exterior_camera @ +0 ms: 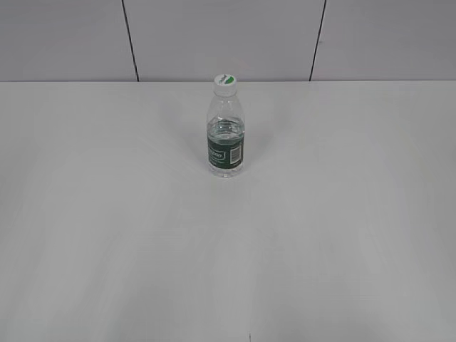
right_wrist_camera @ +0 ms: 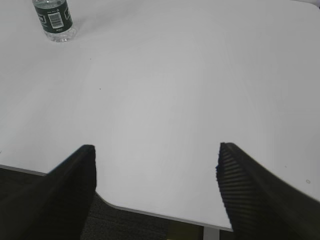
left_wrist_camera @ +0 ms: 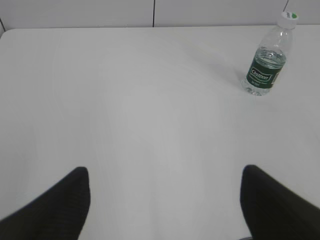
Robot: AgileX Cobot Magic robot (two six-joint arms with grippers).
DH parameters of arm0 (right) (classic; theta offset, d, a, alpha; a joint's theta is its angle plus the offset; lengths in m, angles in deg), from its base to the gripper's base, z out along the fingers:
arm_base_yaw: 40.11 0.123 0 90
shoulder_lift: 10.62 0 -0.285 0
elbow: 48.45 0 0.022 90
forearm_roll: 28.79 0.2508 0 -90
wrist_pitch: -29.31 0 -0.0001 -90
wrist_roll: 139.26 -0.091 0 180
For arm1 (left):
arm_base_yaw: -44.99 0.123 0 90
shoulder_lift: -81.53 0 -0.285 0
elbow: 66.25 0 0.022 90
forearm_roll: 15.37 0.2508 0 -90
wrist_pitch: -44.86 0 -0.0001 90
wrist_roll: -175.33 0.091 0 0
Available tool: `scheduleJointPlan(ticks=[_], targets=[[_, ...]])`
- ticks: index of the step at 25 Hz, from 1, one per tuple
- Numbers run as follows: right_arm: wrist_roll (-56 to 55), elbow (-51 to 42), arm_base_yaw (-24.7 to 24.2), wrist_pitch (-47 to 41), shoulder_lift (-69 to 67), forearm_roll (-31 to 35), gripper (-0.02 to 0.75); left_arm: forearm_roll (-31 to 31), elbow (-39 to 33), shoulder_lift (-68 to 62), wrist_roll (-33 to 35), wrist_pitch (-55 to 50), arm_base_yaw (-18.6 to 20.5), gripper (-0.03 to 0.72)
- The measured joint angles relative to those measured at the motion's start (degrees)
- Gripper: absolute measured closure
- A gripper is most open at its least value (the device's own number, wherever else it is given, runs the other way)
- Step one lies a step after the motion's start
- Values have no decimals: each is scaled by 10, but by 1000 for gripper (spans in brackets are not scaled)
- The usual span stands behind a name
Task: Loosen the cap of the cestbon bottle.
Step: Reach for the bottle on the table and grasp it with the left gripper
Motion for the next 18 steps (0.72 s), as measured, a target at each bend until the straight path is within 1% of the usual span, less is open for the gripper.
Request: scheduleJointPlan(ticks=[14, 18], targets=[[0, 0, 0, 0, 0, 0, 165, -1, 1, 0, 0, 3, 0, 127], [0, 0, 0, 0, 0, 0, 165, -1, 27, -1, 0, 38, 0, 127]])
